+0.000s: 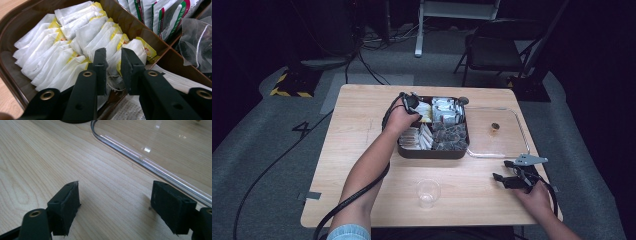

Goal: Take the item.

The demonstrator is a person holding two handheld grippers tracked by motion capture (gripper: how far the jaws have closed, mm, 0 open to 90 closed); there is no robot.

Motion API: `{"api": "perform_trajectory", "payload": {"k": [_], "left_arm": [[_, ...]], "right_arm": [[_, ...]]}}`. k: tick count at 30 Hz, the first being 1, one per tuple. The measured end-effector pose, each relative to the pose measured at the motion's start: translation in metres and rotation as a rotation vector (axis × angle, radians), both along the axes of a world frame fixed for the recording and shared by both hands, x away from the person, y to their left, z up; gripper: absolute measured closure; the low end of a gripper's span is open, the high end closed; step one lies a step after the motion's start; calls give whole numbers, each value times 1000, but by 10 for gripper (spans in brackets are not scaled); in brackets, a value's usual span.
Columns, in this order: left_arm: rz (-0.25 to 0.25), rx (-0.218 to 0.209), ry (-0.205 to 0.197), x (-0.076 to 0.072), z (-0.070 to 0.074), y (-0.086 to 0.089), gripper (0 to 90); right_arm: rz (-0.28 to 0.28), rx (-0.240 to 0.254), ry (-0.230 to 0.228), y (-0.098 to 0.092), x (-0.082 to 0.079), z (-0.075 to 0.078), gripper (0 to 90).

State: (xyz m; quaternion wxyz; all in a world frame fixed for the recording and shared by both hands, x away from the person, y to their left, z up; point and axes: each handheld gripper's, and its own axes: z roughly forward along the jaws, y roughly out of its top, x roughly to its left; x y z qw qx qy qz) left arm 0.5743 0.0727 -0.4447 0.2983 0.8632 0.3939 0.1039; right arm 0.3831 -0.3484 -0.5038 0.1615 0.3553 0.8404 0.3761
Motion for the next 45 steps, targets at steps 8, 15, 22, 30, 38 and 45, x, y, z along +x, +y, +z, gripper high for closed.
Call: {"api": "perform_trajectory", "payload": {"k": [8,15,22,30,38,45], "left_arm": [[-12,5,13,0,-4,-1,801],[-20,14,2,-1,-2,-1,896],[-10,-20,-35,-3,8,4,900],[-14,-44,-75,-8,24,9,900],[-20,-74,-109,-18,46,18,900],[-28,-96,-143,-30,65,25,900]], "right_arm": [[0,0,0,0,0,0,233],[0,0,-1,0,0,0,233],[0,0,0,0,0,0,233],[0,0,0,0,0,0,233],[0,-1,0,0,0,0,233],[-1,1,1,0,0,0,233]]}}
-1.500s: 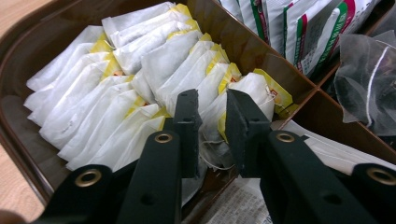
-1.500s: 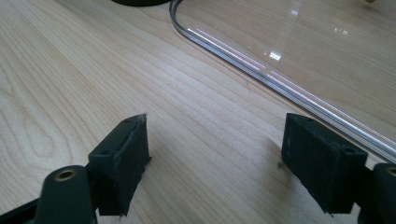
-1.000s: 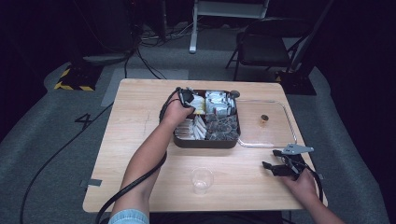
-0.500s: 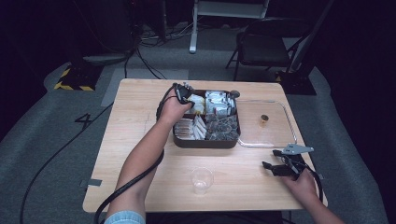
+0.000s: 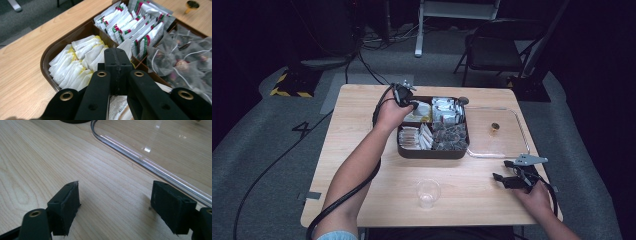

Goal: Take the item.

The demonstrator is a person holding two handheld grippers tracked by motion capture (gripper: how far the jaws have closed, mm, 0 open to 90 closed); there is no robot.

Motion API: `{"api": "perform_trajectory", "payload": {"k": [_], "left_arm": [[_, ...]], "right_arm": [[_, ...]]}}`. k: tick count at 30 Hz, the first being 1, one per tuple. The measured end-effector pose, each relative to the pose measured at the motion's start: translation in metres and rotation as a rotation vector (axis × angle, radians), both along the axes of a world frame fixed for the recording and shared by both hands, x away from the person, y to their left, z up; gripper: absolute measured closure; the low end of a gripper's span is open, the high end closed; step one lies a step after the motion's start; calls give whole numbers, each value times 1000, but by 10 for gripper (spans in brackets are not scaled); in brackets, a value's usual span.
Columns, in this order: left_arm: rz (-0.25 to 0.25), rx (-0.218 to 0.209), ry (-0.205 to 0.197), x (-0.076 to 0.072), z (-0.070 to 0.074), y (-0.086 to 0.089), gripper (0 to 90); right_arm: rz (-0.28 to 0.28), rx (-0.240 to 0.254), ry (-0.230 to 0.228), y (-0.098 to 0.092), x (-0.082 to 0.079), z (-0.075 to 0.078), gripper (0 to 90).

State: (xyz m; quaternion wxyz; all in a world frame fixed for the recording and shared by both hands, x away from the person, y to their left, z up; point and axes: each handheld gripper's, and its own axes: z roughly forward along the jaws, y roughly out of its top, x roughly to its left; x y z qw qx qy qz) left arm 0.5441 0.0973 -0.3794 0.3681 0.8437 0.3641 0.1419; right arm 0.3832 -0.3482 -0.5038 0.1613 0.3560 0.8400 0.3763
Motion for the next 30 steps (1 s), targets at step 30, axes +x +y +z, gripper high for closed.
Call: {"api": "perform_trajectory", "payload": {"k": [30], "left_arm": [[-179,-59,-109,-121,59,3,900]], "right_arm": [[16,1,0,0,2,0,233]]}}
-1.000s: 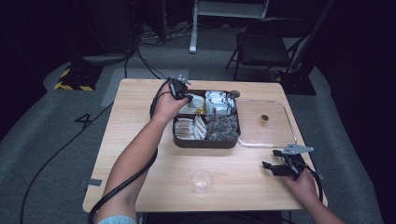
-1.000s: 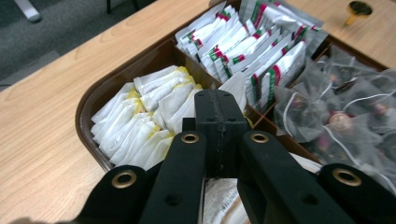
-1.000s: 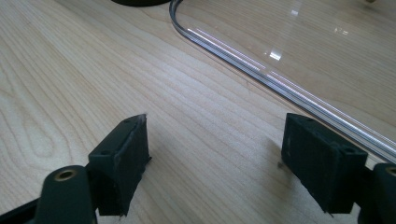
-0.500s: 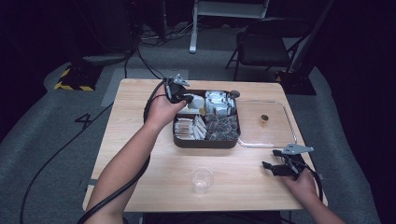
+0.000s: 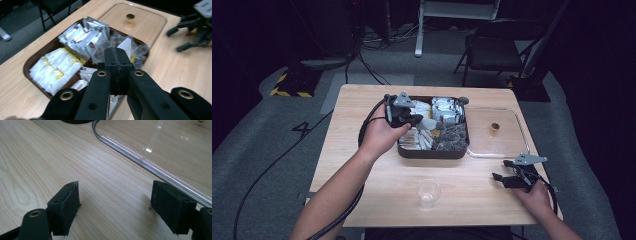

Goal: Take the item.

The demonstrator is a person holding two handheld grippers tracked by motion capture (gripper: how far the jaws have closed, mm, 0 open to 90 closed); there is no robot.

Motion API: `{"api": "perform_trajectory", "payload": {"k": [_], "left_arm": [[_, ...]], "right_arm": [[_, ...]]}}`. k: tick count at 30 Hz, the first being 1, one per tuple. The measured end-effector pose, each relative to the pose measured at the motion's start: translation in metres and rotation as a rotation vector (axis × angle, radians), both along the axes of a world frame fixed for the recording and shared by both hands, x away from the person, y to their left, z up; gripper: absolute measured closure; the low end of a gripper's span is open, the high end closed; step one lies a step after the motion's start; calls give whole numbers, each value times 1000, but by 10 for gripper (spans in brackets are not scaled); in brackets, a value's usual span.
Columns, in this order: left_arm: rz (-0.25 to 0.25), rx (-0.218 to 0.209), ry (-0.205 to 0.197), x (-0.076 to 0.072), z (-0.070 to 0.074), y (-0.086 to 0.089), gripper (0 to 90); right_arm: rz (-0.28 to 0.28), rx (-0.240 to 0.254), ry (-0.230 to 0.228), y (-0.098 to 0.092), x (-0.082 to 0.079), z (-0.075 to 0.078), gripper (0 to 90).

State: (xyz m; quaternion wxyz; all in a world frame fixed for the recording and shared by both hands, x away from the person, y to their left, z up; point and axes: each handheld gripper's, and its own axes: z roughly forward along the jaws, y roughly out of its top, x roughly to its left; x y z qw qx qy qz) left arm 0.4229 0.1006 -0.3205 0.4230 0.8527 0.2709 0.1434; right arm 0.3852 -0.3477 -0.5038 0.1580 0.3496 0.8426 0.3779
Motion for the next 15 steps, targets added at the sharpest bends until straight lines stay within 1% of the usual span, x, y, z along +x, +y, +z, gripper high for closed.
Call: {"api": "perform_trajectory", "payload": {"k": [3,4,5,6,13,14,15], "left_arm": [[-20,-8,2,-12,0,2,900],[-20,-8,2,-12,0,2,900],[-33,-8,-1,-20,0,4,900],[-40,-11,-1,-24,0,5,900],[-70,-33,-9,-52,-1,13,900],[-70,-33,-9,-52,-1,13,900],[-77,-34,-11,-59,-2,16,900]], "right_arm": [[0,0,0,0,0,0,233],[0,0,0,0,0,0,233],[0,0,0,0,0,0,233],[0,0,0,0,0,0,233],[0,0,0,0,0,0,233],[0,0,0,0,0,0,233],[0,0,-1,0,0,0,233]]}}
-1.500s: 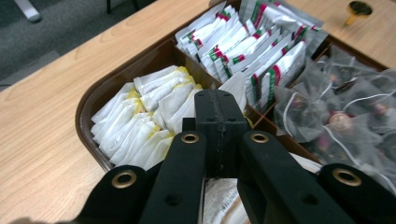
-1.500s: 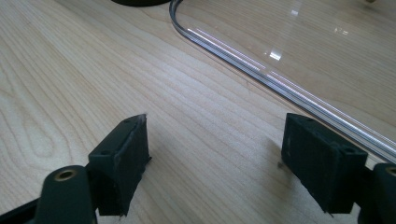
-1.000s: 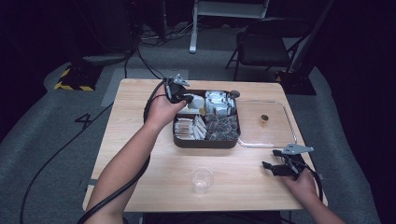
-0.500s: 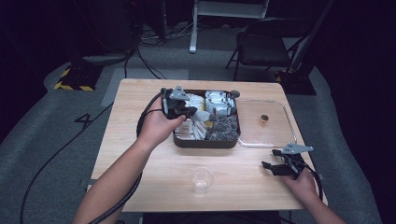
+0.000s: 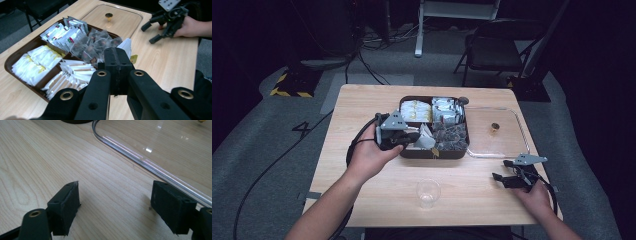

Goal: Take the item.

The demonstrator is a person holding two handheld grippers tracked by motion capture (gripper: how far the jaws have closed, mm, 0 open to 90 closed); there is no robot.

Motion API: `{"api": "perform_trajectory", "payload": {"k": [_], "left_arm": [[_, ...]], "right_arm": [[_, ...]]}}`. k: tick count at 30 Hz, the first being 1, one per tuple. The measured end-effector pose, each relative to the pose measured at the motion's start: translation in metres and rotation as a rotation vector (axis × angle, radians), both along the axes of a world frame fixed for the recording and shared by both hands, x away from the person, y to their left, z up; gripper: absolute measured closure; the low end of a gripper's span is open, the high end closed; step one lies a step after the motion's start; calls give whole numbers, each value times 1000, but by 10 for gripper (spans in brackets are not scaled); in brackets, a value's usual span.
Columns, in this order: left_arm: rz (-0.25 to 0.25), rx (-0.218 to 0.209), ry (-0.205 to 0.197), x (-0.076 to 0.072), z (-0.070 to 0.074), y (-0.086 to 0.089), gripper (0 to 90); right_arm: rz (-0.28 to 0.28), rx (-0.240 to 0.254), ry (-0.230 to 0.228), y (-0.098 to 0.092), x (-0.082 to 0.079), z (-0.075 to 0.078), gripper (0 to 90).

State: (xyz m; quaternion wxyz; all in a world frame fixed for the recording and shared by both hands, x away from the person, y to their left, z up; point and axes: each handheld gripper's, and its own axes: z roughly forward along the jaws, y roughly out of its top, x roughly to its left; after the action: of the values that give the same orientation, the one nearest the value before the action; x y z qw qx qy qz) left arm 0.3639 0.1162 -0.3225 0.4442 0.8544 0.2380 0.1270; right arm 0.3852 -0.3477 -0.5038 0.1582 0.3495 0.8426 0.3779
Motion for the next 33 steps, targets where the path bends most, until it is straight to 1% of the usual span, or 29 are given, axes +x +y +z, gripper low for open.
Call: {"api": "perform_trajectory", "payload": {"k": [1,3,4,5,6,8,12,13,15,16,17,18,19,22,25,29,33], "left_arm": [[0,0,0,0,0,0,900],[-7,0,-1,-7,-1,2,900],[-12,-3,-2,-14,-3,3,900],[-12,-3,-2,-14,-3,3,900],[-19,-6,-1,-20,-5,4,900],[-28,-5,3,-25,-8,4,900],[-36,5,9,-32,-12,4,900],[-44,9,15,-37,-15,3,900],[-52,14,19,-41,-18,3,900],[-52,14,19,-41,-18,3,900],[-59,16,23,-45,-20,2,900],[-59,16,23,-45,-20,2,900],[-69,25,23,-49,-22,1,900],[-77,17,23,-55,-24,0,900],[-90,23,27,-61,-25,-1,900],[-109,45,38,-66,-28,-5,900],[-115,59,46,-67,-31,-7,900]], "right_arm": [[0,0,0,0,0,0,233],[0,0,0,0,0,0,233],[0,0,0,0,0,0,233],[0,0,0,0,0,0,233],[0,0,0,0,0,0,233],[0,0,0,0,0,0,233],[-2,0,0,0,0,0,233],[-2,-1,0,0,0,0,233],[-3,-1,0,0,0,0,233],[-3,-1,0,0,0,0,233],[-3,-1,0,0,0,0,233],[-3,-1,0,0,0,0,233],[-3,-1,0,0,0,0,233],[-3,-1,0,0,0,0,233],[-3,-1,0,0,0,0,233],[-3,-1,0,0,0,0,233],[-3,-1,0,0,0,0,233]]}}
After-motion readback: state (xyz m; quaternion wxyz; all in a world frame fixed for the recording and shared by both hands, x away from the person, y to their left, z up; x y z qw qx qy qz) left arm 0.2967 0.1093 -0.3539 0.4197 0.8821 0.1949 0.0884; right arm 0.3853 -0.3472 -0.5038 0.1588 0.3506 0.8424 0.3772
